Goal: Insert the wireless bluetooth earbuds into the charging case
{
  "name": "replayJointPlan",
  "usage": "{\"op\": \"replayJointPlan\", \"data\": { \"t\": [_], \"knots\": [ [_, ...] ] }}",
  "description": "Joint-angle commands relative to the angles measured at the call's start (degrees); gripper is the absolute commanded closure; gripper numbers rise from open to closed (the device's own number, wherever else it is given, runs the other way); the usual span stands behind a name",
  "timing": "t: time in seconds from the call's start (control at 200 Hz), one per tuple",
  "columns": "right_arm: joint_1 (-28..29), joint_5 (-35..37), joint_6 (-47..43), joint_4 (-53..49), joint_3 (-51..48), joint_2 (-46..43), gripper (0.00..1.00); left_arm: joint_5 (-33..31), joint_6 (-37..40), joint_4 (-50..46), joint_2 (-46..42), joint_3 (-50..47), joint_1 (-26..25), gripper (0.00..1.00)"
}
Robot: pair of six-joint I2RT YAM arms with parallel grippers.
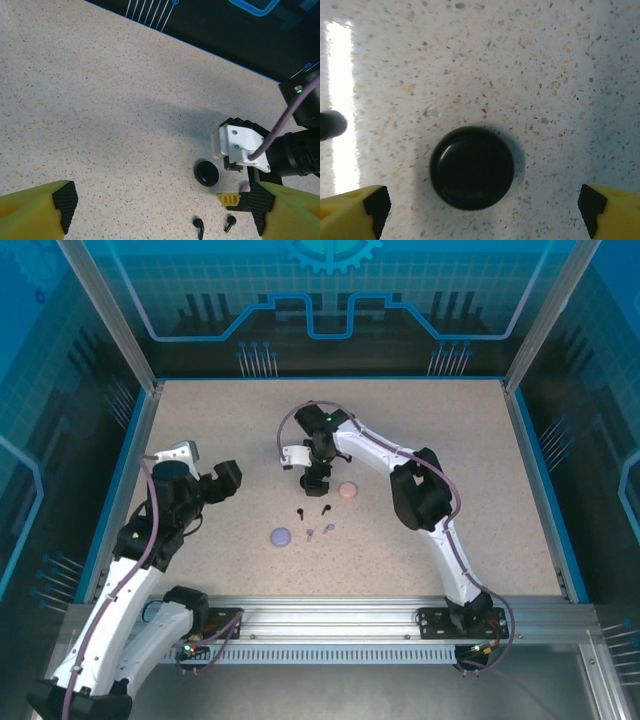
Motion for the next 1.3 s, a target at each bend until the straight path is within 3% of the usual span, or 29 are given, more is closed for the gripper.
{"op": "replayJointPlan", "data": {
  "t": [0.0, 0.225, 0.79, 1.296],
  "knots": [
    [0.8, 1.4, -0.6, -1.5, 2.4, 2.6, 0.01, -1.4, 1.6, -0.8, -0.7, -0.2, 0.7, 0.08],
    [0.9, -0.6, -0.5, -2.7, 4.5, 5.1, 0.01, -1.6, 2.0, -1.0, -0.7, -0.4, 0.7, 0.08],
    [0.9, -1.6, 0.4, -6.6, 7.5, 9.2, 0.24, -2.2, 2.2, -1.0, -0.6, 0.0, 0.7, 0.07],
    [-0.2, -3.4, 3.0, -1.2, 2.7, 2.3, 0.45, -2.1, 0.8, 0.2, -0.4, -0.6, 0.7, 0.02]
  ]
}}
